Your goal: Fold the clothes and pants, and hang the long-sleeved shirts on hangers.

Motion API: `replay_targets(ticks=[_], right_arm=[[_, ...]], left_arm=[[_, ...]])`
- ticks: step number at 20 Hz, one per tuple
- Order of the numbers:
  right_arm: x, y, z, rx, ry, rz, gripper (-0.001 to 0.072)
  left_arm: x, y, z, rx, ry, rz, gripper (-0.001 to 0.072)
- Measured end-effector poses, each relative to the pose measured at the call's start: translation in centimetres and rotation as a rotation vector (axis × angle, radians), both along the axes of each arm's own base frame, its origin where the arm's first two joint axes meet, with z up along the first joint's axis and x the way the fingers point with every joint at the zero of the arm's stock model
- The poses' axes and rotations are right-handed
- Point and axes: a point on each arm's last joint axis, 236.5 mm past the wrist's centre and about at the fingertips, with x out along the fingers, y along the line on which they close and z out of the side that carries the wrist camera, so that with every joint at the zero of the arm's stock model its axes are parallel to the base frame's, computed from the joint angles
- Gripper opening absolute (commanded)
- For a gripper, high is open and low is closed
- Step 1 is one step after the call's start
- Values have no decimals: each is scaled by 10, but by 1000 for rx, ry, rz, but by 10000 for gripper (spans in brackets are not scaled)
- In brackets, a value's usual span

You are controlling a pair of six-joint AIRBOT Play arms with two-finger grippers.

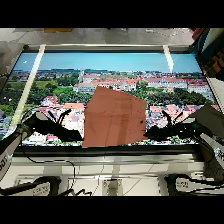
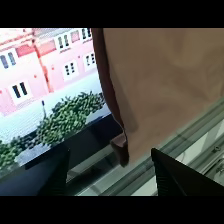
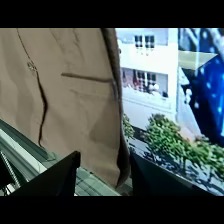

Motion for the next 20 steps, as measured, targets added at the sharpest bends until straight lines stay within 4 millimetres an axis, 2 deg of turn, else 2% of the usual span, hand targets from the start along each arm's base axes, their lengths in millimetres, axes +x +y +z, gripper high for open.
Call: replay_targets(ticks=[1,4,7,12,14,15,17,18,19,20], right_arm=[[1,1,0,3,-2,0,369],[0,9,-3,-4,-19,32,225],[-3,17,-5,-18,-43,84,19],[-7,26,-3,-6,-58,130,20],[-7,27,-1,-1,-70,140,20],[-7,28,1,-3,-82,146,19],[-5,28,5,-5,-105,152,19],[-4,28,6,-5,-114,155,19],[-3,28,8,-6,-123,157,19],[-2,28,9,-5,-131,157,19]], left_arm=[[1,-4,-1,-24,5,6,585],[9,-17,-2,-95,7,37,584],[13,-23,-4,-131,10,51,583],[13,-24,-8,-137,4,40,579],[4,-19,-11,-118,15,-3,404],[-7,-14,-13,-103,37,-46,342],[-16,-8,-16,-83,54,-89,324],[-19,-6,-16,-78,57,-108,259],[-21,-5,-18,-72,53,-123,117],[-21,-2,-20,-62,47,-135,14]])
